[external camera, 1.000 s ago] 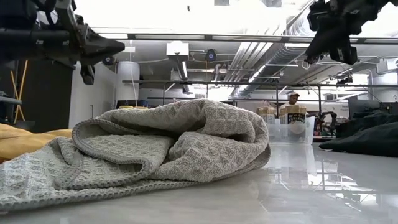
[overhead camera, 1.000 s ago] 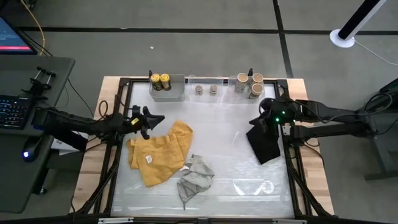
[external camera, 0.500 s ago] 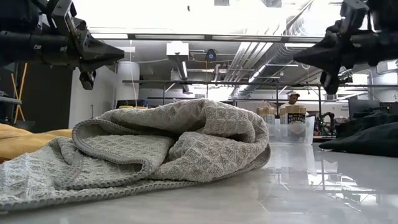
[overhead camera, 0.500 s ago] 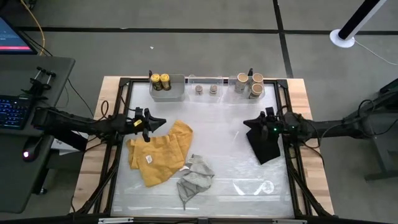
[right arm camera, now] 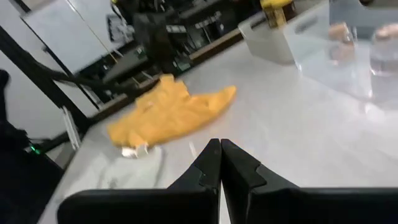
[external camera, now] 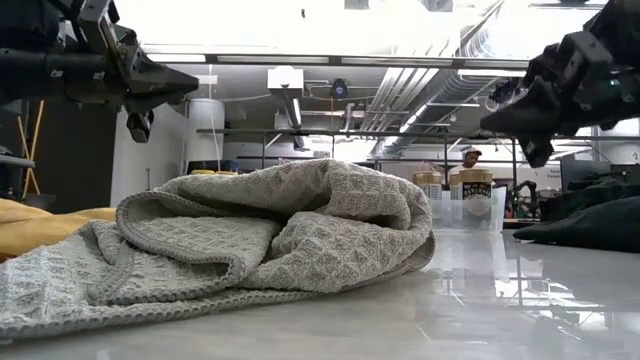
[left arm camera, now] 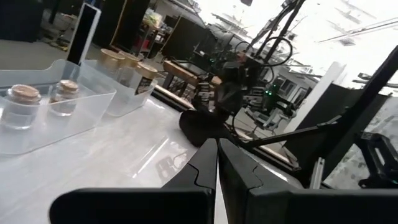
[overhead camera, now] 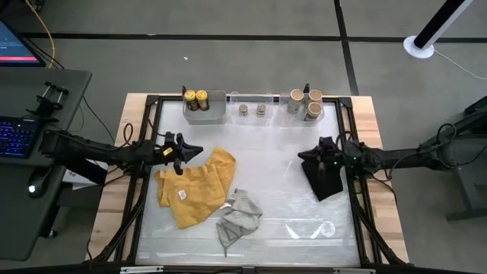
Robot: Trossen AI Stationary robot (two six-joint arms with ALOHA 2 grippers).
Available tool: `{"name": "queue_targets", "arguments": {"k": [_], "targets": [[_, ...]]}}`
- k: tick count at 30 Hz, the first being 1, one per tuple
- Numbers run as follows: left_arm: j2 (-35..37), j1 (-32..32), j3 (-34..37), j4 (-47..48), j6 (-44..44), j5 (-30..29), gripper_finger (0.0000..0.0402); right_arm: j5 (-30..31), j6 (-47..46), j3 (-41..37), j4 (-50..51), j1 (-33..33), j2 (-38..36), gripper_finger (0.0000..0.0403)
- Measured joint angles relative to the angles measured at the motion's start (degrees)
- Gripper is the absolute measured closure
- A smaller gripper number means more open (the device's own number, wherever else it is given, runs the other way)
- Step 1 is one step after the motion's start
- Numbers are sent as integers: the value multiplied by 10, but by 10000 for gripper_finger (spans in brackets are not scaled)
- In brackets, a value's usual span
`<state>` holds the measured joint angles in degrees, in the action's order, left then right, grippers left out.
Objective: Sort spices by type
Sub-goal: Return to Home Position
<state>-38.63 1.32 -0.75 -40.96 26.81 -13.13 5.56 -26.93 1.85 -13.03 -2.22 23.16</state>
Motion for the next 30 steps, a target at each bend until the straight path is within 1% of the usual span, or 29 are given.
{"name": "queue_targets", "arguments": {"k": [7, 9, 16, 20, 23, 25, 28, 30], "targets": [[0, 3, 0, 10, 0, 0, 398, 0, 0, 0, 52, 0, 0, 402], [16, 3, 0, 31, 0, 0, 398, 0, 0, 0, 73, 2, -9, 402], [189, -2, 0, 158, 0, 0, 398, 0, 0, 1, 153, 8, -95, 402], [301, -2, 0, 222, 0, -1, 398, 0, 0, 1, 150, 9, -146, 402], [384, -3, 1, 295, 0, -1, 398, 0, 0, 1, 150, 8, -194, 402], [384, -5, -1, 301, 0, -1, 398, -1, 0, 1, 150, 7, -231, 402], [384, -4, 1, 330, 0, -5, 398, 1, 0, -10, 100, 4, -231, 402], [384, -4, 1, 363, 0, -7, 398, 1, -1, -13, 93, 4, -232, 402]]}}
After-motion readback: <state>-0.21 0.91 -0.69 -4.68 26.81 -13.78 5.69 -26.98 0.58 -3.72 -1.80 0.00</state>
